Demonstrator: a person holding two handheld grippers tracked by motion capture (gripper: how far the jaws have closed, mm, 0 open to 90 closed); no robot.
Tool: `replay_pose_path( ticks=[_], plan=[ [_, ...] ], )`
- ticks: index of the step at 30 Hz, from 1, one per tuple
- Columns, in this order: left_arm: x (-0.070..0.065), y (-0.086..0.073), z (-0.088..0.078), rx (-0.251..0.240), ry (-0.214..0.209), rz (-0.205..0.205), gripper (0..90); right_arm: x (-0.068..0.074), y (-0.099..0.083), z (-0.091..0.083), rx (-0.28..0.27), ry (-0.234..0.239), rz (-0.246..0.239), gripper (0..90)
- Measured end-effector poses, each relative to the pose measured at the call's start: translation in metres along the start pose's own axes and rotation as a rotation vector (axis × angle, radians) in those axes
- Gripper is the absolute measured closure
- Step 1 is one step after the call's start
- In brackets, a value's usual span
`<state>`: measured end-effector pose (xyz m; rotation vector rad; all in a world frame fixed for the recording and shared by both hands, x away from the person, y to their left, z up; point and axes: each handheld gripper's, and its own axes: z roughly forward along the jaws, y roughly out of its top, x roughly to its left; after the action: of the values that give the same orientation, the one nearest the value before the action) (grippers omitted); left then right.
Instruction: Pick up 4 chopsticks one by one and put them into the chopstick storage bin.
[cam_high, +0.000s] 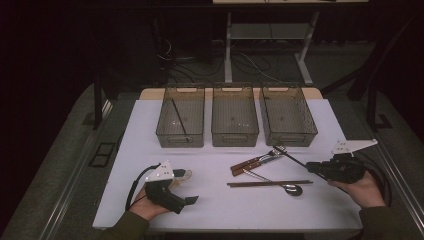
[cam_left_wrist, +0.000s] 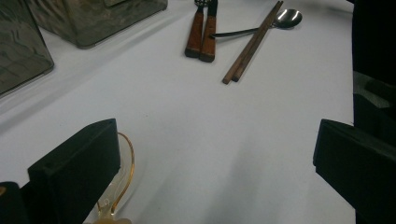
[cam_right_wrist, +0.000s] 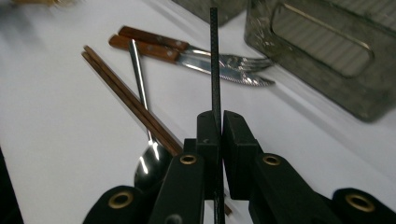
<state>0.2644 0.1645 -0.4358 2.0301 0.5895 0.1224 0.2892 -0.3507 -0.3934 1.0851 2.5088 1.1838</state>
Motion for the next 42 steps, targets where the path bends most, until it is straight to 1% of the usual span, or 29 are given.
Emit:
replay_pose_path(
  ticks=[2,3,8,16,27,31,36,40,42],
  plan=[
    [0.0,0.0,0.0,0.0,0.001,-0.002,0.0,0.003,0.005,0.001,-0.014,0.004,-0.011,85.6],
    [0.0,0.0,0.0,0.001,0.001,-0.002,0.0,0.004,0.007,0.002,-0.018,0.006,-0.006,85.5],
    [0.0,0.0,0.001,0.001,0.001,-0.002,0.0,0.01,0.019,0.007,-0.032,0.006,-0.017,85.6],
    [0.0,0.0,0.001,0.0,0.001,-0.007,0.0,0.018,0.034,0.017,-0.032,0.014,-0.023,85.5],
    [0.0,0.0,0.001,-0.004,0.002,-0.008,0.0,0.03,0.055,0.034,-0.048,0.04,-0.04,85.5],
    [0.0,0.0,0.001,-0.001,0.002,-0.002,0.0,0.035,0.062,0.04,-0.04,0.04,-0.043,85.5],
    [0.0,0.0,0.001,-0.004,0.004,-0.003,0.0,0.04,0.071,0.049,-0.037,0.038,-0.051,85.5],
    [-0.001,-0.001,0.001,-0.005,0.002,-0.01,0.0,0.044,0.079,0.058,-0.034,0.04,-0.048,85.5],
    [-0.001,-0.001,0.001,-0.004,0.002,-0.01,0.0,0.047,0.084,0.063,-0.032,0.036,-0.055,85.5]
  ],
)
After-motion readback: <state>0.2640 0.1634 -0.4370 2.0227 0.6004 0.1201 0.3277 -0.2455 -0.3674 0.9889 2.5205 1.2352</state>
